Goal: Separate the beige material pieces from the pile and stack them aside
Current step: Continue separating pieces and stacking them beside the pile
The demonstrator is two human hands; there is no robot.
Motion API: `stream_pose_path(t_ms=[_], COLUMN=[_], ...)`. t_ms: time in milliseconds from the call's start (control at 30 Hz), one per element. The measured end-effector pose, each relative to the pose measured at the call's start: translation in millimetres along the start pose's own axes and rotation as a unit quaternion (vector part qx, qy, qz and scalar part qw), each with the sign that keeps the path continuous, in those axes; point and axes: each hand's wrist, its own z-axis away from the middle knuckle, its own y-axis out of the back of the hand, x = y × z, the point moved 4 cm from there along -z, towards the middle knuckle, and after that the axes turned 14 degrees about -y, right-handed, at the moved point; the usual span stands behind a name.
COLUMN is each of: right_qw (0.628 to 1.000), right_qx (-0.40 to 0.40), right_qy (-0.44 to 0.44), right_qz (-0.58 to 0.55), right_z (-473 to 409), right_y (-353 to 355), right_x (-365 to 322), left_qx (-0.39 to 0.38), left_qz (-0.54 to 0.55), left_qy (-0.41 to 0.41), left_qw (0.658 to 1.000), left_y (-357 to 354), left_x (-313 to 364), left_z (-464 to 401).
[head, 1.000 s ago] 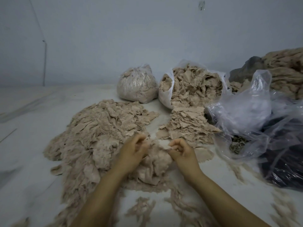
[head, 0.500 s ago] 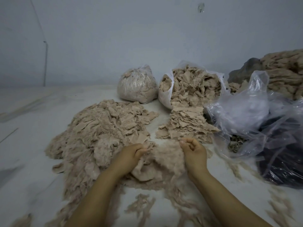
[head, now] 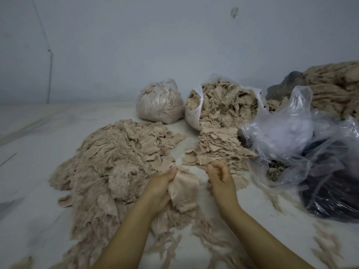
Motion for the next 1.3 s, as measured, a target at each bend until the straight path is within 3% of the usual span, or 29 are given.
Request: stream_pose_path(t_ms=[67,133,367,467,567,633,700,800,933,1067,1200,1300], right_qw=[0.986,0.962,0.974,0.96,0.921,0.938,0.968,0.979,0.986,0.988,0.987,0.997], right_qx=[-0.13,-0.231,-0.199,-0.239,-0.301,-0.257,-0.2,-0.166,-0.056,-0.063,-0.127,-0.058], right_qy=[-0.098,-0.134,-0.005,-0.054,-0.07,-0.039,-0.065,-0.119,-0.113,-0.102,-0.097,-0.052], right_qz=[-0.026,-0.062,0.109,0.132,0.237,0.231,0.137,-0.008,-0.112,-0.092,0.0,0.029], right_z=[0.4,12.0,20.6,24.3,25.3,20.9,14.0,6.5,-1.8,-1.9,-1.9,-11.2], right_y=[-9.5,-21.1,-14.8,-7.8,-5.1,-4.0,-4.4,-13.2,-14.2,-12.6,-11.2,-4.4], right_x=[11.5,19.9,34.9,43.6,32.7,16.1,5.0,1.1,2.6,2.3,0.9,-0.8], left_qx=[0.005,0.022,0.148,0.147,0.113,0.079,0.022,-0.074,-0.076,0.024,0.001,-0.004], left_qz=[0.055,0.095,0.153,0.153,0.146,0.124,0.087,0.006,-0.012,0.012,-0.124,-0.218], left_qy=[0.032,0.055,0.045,0.022,0.028,0.029,0.038,0.037,0.008,-0.016,-0.076,-0.113], left_qw=[0.998,0.994,0.976,0.977,0.982,0.989,0.995,0.997,0.997,1.0,0.989,0.969], left_y=[-2.8,-4.7,16.4,22.8,17.8,12.8,3.4,-12.4,-18.3,-11.8,-15.5,-14.8], left_x=[-0.7,-1.3,8.1,15.3,17.8,17.0,13.2,3.0,-12.4,-25.0,-17.7,-11.1], left_z=[-1.5,-2.8,-18.5,-23.2,-22.2,-20.7,-13.5,0.2,6.8,5.3,3.2,2.1])
